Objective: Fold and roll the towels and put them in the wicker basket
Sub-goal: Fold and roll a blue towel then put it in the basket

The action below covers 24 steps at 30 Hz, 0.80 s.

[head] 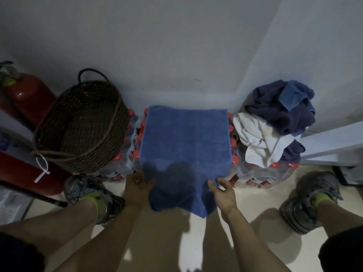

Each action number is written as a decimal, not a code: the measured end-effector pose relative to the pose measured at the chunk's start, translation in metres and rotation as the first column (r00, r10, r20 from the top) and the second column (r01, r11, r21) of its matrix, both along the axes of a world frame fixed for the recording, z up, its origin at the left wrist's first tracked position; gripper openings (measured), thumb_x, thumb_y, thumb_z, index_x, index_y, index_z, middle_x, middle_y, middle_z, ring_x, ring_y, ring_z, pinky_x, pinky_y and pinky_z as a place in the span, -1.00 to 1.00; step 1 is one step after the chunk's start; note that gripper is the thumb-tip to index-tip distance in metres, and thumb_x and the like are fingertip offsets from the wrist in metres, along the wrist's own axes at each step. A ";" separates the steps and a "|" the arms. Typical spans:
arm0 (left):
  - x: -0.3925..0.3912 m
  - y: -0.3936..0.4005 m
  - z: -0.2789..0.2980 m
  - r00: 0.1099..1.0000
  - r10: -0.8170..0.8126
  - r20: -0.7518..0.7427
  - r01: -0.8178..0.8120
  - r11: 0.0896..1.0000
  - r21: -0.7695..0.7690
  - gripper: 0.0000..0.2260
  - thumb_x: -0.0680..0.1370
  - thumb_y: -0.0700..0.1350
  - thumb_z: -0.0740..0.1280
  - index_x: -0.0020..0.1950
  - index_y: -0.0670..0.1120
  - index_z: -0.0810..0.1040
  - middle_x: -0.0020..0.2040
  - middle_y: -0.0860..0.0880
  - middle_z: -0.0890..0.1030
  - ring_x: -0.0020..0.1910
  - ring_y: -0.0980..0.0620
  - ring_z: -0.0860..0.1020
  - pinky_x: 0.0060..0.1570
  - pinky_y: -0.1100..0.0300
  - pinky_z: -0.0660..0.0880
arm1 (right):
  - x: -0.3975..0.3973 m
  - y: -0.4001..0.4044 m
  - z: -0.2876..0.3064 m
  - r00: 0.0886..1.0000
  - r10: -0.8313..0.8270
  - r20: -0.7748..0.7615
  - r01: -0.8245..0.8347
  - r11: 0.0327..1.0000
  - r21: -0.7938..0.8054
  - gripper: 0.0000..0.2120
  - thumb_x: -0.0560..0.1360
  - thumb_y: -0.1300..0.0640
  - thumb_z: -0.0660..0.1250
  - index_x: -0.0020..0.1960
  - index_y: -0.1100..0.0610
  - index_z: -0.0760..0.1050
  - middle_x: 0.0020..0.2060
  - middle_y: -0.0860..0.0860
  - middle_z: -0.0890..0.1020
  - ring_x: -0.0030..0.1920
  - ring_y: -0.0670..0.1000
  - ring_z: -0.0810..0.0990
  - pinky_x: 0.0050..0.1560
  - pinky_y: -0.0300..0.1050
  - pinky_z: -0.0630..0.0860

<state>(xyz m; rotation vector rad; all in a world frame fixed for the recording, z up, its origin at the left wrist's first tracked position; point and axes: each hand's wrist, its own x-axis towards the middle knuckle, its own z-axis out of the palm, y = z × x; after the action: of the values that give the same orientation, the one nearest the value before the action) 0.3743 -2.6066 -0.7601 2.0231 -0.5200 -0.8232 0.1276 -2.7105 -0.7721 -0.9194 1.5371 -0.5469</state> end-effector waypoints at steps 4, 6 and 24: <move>0.003 -0.001 0.001 0.995 0.091 0.030 -0.091 0.996 -0.025 -0.77 0.47 -0.19 0.44 -0.25 -0.30 0.49 -0.32 -0.14 0.58 -0.35 0.16 0.52 -0.30 0.42 0.41 | 0.006 -0.009 -0.004 0.986 -0.165 0.000 0.165 0.983 -0.079 -0.77 0.48 0.13 0.47 0.05 0.21 0.52 -0.09 0.10 0.64 -0.05 0.08 0.61 0.25 0.05 0.52; 0.001 -0.002 0.003 0.983 0.185 -0.005 -0.185 0.983 0.018 -0.78 0.46 -0.08 0.47 -0.17 -0.22 0.55 -0.22 -0.03 0.63 -0.20 0.06 0.57 -0.18 0.30 0.46 | 0.008 -0.011 -0.006 0.975 -0.219 0.049 0.221 0.974 -0.053 -0.70 0.48 0.19 0.46 0.09 0.34 0.48 -0.23 0.10 0.59 -0.11 0.13 0.61 0.22 0.10 0.55; 0.003 0.002 0.055 0.956 -0.289 -0.054 0.289 0.957 -0.016 -0.85 0.61 -0.18 0.27 -0.10 -0.22 0.54 -0.16 -0.21 0.60 -0.18 -0.08 0.56 -0.10 0.00 0.48 | -0.011 -0.001 0.049 0.936 -0.150 -0.318 0.037 0.941 -0.336 -0.74 0.42 0.06 0.48 -0.23 0.22 0.49 -0.37 0.02 0.57 -0.27 0.12 0.58 -0.36 -0.20 0.38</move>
<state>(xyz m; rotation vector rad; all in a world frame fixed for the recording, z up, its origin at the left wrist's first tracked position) 0.3776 -2.6049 -0.7054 1.9369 -0.7990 -1.0471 0.1162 -2.7113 -0.7235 -1.2477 1.8435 -0.7582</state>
